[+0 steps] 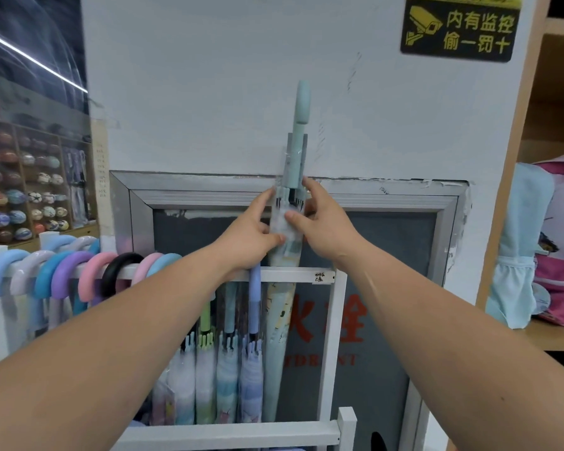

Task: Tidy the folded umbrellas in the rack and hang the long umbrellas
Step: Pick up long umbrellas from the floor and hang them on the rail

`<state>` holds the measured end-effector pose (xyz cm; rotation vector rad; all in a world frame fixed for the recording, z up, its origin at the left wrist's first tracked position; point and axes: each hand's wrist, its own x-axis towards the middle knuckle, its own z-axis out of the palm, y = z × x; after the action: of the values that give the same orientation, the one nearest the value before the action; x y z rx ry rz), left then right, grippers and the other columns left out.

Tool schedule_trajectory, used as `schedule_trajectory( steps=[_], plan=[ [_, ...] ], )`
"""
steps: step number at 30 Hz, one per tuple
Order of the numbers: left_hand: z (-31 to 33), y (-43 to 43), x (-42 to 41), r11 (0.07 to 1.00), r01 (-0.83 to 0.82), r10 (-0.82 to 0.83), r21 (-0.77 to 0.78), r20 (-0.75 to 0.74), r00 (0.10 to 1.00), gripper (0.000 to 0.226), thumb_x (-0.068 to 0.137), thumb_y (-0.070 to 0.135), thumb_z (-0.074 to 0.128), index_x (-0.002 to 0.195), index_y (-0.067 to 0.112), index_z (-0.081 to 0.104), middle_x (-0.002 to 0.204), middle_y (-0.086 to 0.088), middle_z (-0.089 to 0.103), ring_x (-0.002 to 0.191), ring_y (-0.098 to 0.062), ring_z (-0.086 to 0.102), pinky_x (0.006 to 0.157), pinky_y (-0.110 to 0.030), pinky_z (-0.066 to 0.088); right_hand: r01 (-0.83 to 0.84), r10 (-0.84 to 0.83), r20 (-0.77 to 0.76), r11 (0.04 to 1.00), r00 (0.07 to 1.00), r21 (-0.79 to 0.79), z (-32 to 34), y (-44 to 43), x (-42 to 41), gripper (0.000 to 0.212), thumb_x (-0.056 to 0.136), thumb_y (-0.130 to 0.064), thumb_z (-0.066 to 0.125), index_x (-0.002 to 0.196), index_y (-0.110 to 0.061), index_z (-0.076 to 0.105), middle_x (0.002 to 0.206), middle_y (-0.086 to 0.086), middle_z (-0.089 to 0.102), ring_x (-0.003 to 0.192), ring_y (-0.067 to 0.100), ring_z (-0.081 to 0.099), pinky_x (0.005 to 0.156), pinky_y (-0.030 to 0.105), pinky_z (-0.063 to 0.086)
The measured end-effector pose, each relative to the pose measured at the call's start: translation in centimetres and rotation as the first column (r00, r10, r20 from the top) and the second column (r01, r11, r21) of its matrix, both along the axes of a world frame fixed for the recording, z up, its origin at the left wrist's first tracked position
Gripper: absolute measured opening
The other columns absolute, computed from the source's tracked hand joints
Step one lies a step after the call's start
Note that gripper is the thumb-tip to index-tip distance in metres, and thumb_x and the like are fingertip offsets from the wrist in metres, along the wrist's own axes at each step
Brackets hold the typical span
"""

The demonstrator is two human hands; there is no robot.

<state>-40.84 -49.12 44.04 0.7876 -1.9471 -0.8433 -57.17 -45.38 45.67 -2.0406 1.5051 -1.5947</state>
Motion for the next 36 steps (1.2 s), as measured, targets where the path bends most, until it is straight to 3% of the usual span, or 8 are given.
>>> schedule_trajectory(
  steps=[4, 7, 11, 15, 19, 23, 28, 36],
  plan=[
    [0.5, 0.6, 0.5, 0.998, -0.062, 0.064, -0.033, 0.087, 0.994, 0.067, 0.091, 0.015, 0.070, 0.144, 0.045, 0.042, 0.103, -0.020, 0.075, 0.098, -0.024, 0.071, 0.099, -0.049, 0.052, 0.012, -0.009, -0.060, 0.999, 0.998, 0.052, -1.5, -0.3, -0.2, 0.055, 0.088, -0.021, 0.070, 0.137, -0.033, 0.048, 0.116, -0.005, 0.069, 0.104, 0.017, 0.065, 0.097, 0.044, 0.052],
    [2.3, 0.9, 0.8, 0.984, -0.158, 0.150, -0.078, -0.096, 0.984, 0.055, 0.091, 0.015, 0.066, 0.138, 0.040, 0.051, 0.104, -0.002, 0.075, 0.102, -0.018, 0.071, 0.100, -0.042, 0.053, 0.027, -0.017, -0.106, 0.996, 0.994, 0.088, -1.7, -0.3, -0.2, 0.049, 0.087, -0.023, 0.072, 0.130, -0.036, 0.051, 0.109, 0.000, 0.069, 0.100, 0.022, 0.065, 0.093, 0.047, 0.053],
    [5.2, 2.0, 1.1, 0.998, -0.022, 0.002, -0.058, -0.324, 0.946, 0.039, 0.106, 0.034, 0.047, 0.144, 0.040, 0.044, 0.124, -0.006, 0.066, 0.108, -0.024, 0.068, 0.098, -0.038, 0.053, 0.019, 0.000, -0.137, 0.990, 0.991, 0.137, -1.5, -0.2, -0.2, 0.049, 0.081, -0.033, 0.072, 0.123, -0.046, 0.050, 0.114, 0.008, 0.067, 0.105, 0.030, 0.064, 0.093, 0.052, 0.054],
    [7.0, 2.8, 1.3, 0.990, 0.058, -0.086, -0.129, -0.215, 0.973, 0.056, 0.103, 0.039, 0.055, 0.152, 0.048, 0.029, 0.126, 0.002, 0.065, 0.118, -0.020, 0.064, 0.102, -0.034, 0.049, -0.005, 0.036, -0.170, 0.984, 0.985, 0.179, -1.5, -0.2, -0.5, 0.050, 0.080, -0.031, 0.071, 0.123, -0.047, 0.050, 0.118, 0.005, 0.067, 0.110, 0.031, 0.064, 0.092, 0.053, 0.055],
    [7.6, 2.2, 1.9, 0.987, 0.144, -0.153, -0.068, -0.163, 0.975, 0.071, 0.094, 0.025, 0.071, 0.150, 0.052, 0.035, 0.131, 0.003, 0.067, 0.123, -0.018, 0.064, 0.112, -0.051, 0.042, 0.043, 0.028, -0.307, 0.974, 0.951, 0.223, -1.1, 0.2, -0.6, 0.056, 0.089, -0.026, 0.070, 0.136, -0.043, 0.044, 0.121, -0.003, 0.067, 0.108, 0.024, 0.064, 0.092, 0.044, 0.055],
    [7.4, 1.9, 2.3, 0.985, 0.173, -0.173, -0.020, -0.167, 0.971, 0.068, 0.091, 0.016, 0.075, 0.143, 0.049, 0.046, 0.127, -0.003, 0.068, 0.118, -0.019, 0.067, 0.111, -0.052, 0.043, 0.109, 0.013, -0.456, 0.965, 0.890, 0.240, -0.9, 0.5, -0.7, 0.058, 0.093, -0.026, 0.067, 0.144, -0.031, 0.040, 0.125, -0.003, 0.064, 0.107, 0.021, 0.061, 0.090, 0.034, 0.050],
    [5.8, 1.9, 1.9, 0.983, 0.179, -0.181, -0.030, -0.112, 0.977, 0.064, 0.088, 0.004, 0.075, 0.139, 0.035, 0.051, 0.109, -0.004, 0.067, 0.102, -0.015, 0.070, 0.103, -0.041, 0.053, 0.150, 0.048, -0.572, 0.944, 0.819, 0.294, -0.1, 1.2, -1.1, 0.034, 0.090, -0.034, 0.069, 0.120, -0.023, 0.060, 0.110, -0.001, 0.068, 0.100, 0.020, 0.064, 0.090, 0.037, 0.052],
    [2.4, 2.3, 1.6, 0.989, 0.144, -0.141, -0.028, 0.101, 0.985, 0.070, 0.078, 0.012, 0.086, 0.133, 0.035, 0.048, 0.126, -0.012, 0.061, 0.099, -0.022, 0.073, 0.101, -0.042, 0.056, -0.069, 0.091, -0.142, 0.986, 0.986, 0.149, 0.4, 2.8, -2.7, 0.034, 0.094, -0.032, 0.065, 0.127, -0.026, 0.065, 0.104, -0.011, 0.070, 0.099, 0.005, 0.064, 0.097, 0.034, 0.052]
  ],
)
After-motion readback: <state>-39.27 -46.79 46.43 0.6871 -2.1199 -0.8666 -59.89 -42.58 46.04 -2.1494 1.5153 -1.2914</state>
